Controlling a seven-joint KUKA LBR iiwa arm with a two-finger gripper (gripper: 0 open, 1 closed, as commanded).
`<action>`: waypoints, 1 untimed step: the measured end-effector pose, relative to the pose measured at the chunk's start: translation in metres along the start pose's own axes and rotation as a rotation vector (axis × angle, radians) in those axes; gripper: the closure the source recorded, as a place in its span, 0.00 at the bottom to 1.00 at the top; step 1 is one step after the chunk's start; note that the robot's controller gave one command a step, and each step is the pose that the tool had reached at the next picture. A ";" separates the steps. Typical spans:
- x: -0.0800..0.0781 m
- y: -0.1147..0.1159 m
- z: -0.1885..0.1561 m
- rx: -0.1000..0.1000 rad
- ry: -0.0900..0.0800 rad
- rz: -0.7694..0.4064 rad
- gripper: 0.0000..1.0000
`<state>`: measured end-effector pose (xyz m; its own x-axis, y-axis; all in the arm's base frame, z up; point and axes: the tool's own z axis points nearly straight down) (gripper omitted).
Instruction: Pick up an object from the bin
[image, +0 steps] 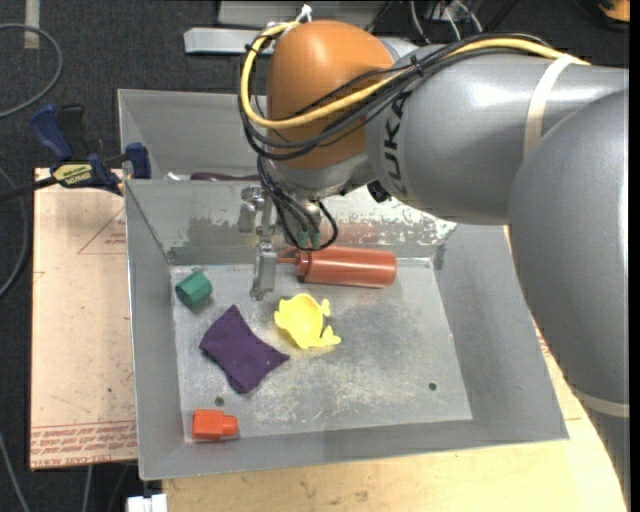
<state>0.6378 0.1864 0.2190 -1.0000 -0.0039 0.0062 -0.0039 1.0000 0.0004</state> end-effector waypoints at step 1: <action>-0.001 -0.001 -0.006 -0.001 -0.008 0.003 0.00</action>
Offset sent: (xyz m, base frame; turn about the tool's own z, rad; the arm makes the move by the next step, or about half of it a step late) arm -0.0736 -0.0416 -0.1415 -0.0683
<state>0.6392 0.1856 0.2245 -1.0000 -0.0014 -0.0017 -0.0014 1.0000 0.0017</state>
